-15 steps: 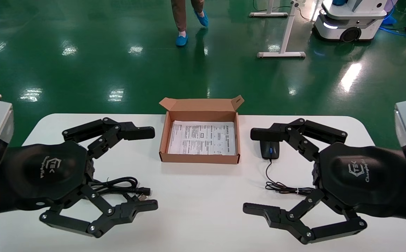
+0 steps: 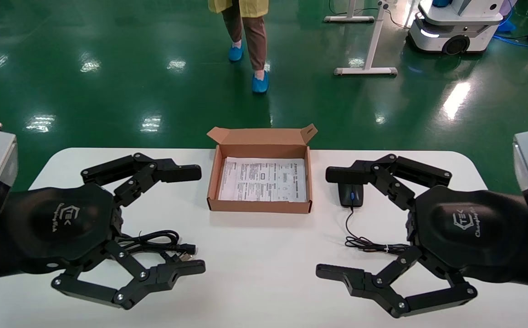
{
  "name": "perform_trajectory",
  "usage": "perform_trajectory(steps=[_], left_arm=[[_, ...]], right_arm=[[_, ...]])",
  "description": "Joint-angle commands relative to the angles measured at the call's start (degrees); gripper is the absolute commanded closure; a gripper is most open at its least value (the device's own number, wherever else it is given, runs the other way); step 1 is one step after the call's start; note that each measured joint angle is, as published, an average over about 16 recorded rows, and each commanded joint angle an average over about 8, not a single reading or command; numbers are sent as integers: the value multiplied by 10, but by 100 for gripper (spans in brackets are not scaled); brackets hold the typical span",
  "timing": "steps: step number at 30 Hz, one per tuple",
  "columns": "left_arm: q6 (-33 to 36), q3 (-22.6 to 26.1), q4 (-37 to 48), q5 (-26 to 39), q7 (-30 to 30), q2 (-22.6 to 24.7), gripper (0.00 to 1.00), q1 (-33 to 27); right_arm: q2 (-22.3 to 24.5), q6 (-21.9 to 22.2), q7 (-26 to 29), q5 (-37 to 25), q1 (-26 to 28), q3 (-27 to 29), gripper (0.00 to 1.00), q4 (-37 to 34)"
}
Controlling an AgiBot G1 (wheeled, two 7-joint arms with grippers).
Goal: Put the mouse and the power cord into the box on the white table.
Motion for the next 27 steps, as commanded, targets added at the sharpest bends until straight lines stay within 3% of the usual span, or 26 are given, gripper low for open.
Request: perform_trajectory(steps=[1, 9, 14, 21, 27], left_arm=[[0, 0, 0, 0, 0, 0, 0, 0], [6, 7, -2, 12, -1, -1, 0, -2], [36, 50, -9, 75, -5, -5, 0, -30], [52, 159, 37, 195, 26, 5, 0, -114], [42, 224, 153, 298, 91, 40, 0, -180]], right_arm=[[0, 0, 0, 0, 0, 0, 0, 0], [1, -1, -1, -1, 0, 0, 0, 0], [11, -13, -29, -32, 9, -4, 0, -9], [17, -43, -133, -154, 52, -44, 0, -81], [-20, -44, -243, -275, 107, -114, 0, -193]])
